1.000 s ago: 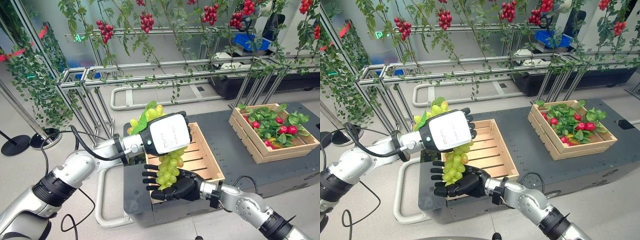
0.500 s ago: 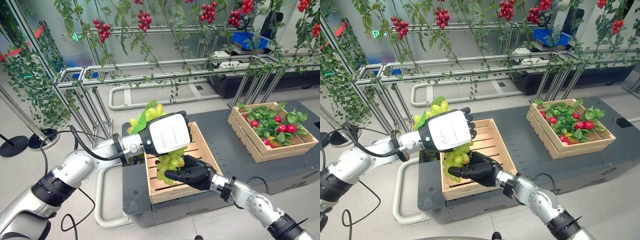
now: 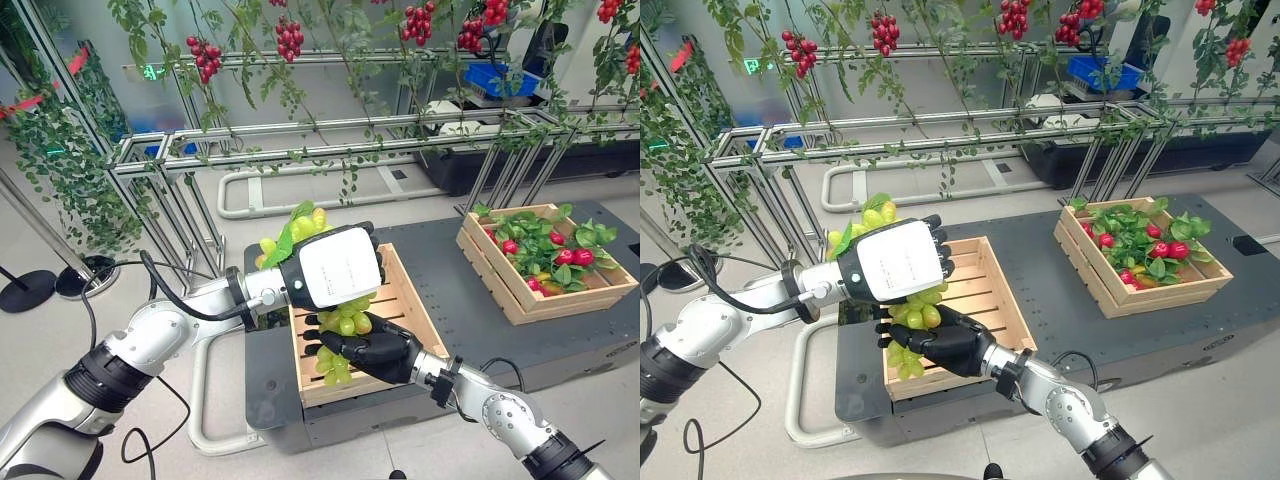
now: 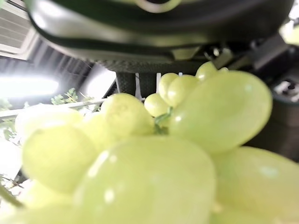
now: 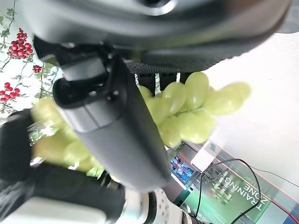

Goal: Pick up the fruits from the basket on one side to the basket on the other side

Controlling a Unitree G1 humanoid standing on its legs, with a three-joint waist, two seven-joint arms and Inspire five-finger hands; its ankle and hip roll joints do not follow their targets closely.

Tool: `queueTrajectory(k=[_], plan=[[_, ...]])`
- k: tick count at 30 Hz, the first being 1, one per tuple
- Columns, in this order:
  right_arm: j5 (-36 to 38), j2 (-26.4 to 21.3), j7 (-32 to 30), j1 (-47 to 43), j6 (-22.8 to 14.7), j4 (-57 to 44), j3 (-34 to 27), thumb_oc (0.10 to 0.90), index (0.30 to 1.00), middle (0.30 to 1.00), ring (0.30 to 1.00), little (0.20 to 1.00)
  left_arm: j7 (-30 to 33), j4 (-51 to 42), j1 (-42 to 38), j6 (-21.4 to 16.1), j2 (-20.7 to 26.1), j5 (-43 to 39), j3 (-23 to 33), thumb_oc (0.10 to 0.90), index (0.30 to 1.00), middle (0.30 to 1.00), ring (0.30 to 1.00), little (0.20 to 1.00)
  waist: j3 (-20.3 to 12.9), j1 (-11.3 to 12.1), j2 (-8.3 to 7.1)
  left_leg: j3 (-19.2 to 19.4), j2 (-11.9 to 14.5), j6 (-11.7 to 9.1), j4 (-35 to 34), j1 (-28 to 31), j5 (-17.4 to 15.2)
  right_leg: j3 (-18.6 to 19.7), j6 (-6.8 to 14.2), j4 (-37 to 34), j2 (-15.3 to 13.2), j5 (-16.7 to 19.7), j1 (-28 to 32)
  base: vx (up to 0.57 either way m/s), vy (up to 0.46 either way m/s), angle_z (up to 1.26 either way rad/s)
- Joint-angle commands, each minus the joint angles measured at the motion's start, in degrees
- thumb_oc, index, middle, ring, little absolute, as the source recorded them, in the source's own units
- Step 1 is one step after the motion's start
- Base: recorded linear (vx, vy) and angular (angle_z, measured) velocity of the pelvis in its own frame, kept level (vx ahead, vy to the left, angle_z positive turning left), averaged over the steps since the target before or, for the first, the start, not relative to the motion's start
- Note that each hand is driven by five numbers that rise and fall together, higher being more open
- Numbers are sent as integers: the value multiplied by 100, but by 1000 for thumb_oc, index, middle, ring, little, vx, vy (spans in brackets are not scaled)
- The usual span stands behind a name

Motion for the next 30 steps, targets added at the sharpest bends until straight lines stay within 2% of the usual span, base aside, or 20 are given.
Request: queueTrajectory(k=[1, 11, 16, 17, 18, 19, 21, 30], plan=[[552, 361, 486, -421, -546, -678, -313, 400, 300, 300, 300, 300, 297, 132, -684, 404, -47, -143, 584, 400, 300, 300, 300, 300, -179, -120, -62, -130, -23, 88, 49, 110, -335, -76, 206, 34, -224, -168, 178, 0, 0, 0], [399, 350, 377, -363, -630, -611, -414, 400, 300, 300, 300, 300, 366, 176, -570, 400, -122, -52, 724, 400, 300, 300, 300, 300, -195, -119, -74, -119, -26, 84, 49, 95, -331, -85, 206, 34, -217, -167, 165, 0, 0, 0], [350, 341, 308, -323, -739, -563, -522, 400, 300, 300, 300, 300, 309, 178, -529, 557, -124, -83, 830, 400, 300, 300, 300, 300, -201, -131, -78, -101, -14, 80, 49, 91, -328, -72, 209, 34, -218, -164, 154, 0, 0, 0], [351, 332, 298, -319, -768, -559, -533, 400, 300, 300, 300, 300, 303, 181, -523, 586, -116, -94, 845, 413, 319, 319, 319, 319, -202, -131, -79, -96, -14, 79, 49, 90, -328, -72, 209, 34, -217, -164, 153, 0, 0, 0], [340, 315, 291, -299, -818, -539, -582, 400, 300, 300, 300, 300, 308, 211, -499, 640, -96, -117, 900, 563, 545, 545, 545, 545, -209, -133, -82, -89, -14, 79, 49, 86, -326, -68, 207, 34, -214, -164, 150, 4, -17, -4], [337, 312, 287, -279, -829, -529, -639, 400, 300, 300, 300, 300, 327, 232, -463, 677, -81, -141, 960, 659, 688, 688, 688, 688, -213, -134, -82, -84, -12, 80, 49, 84, -325, -69, 206, 34, -213, -162, 146, 4, -18, -5], [278, 299, 315, -238, -898, -516, -708, 400, 300, 300, 300, 300, 366, 239, -395, 776, -44, -193, 1054, 800, 900, 900, 900, 900, -213, -137, -78, -82, -7, 74, 49, 76, -323, -66, 208, 34, -211, -158, 135, 1, -15, -5], [7, 156, 405, -1, -1190, -566, -1143, 400, 300, 300, 300, 300, 350, 225, 29, 1375, 293, -587, 1717, 800, 900, 900, 900, 900, -202, -154, -78, -28, 12, 71, 49, 62, -308, -35, 195, 34, -193, -148, 103, 0, -3, -1]])
